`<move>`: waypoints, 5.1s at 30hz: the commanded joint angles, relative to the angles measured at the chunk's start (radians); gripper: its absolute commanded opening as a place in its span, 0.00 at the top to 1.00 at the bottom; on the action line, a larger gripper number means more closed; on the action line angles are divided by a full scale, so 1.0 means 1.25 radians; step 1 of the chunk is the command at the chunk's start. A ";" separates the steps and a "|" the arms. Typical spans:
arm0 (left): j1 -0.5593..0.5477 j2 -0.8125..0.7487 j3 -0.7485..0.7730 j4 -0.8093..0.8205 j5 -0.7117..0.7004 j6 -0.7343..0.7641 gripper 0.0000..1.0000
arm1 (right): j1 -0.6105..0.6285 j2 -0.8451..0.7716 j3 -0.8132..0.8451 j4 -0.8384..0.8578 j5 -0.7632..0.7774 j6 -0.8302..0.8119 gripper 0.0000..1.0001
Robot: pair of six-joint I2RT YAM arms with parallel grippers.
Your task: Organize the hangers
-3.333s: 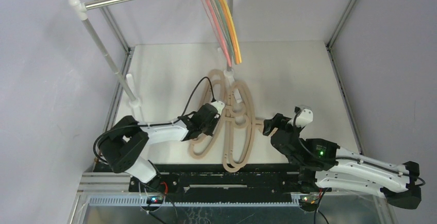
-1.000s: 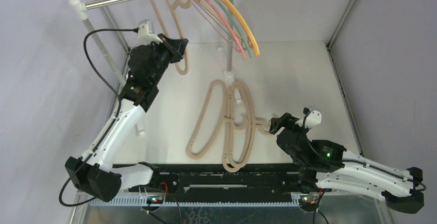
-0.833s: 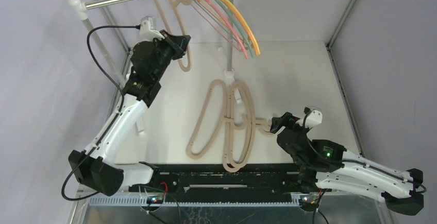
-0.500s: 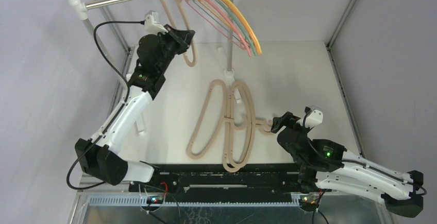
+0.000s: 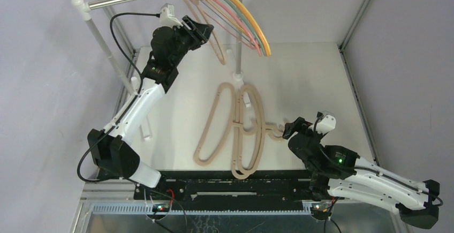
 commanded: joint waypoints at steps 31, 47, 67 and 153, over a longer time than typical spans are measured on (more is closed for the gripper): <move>-0.083 -0.441 -0.673 -0.043 0.037 0.239 0.19 | -0.026 0.036 -0.034 0.141 -0.061 -0.077 0.10; -0.355 -0.164 -0.745 -0.003 -0.125 0.242 0.39 | -0.027 -0.002 -0.034 0.109 -0.064 -0.067 0.11; -0.449 0.015 -0.698 -0.075 -0.177 0.235 0.39 | -0.028 -0.057 -0.049 0.046 -0.048 -0.032 0.11; 0.046 -0.240 -0.172 0.194 -0.057 -0.076 1.00 | -0.027 -0.157 -0.034 -0.045 -0.025 -0.033 0.00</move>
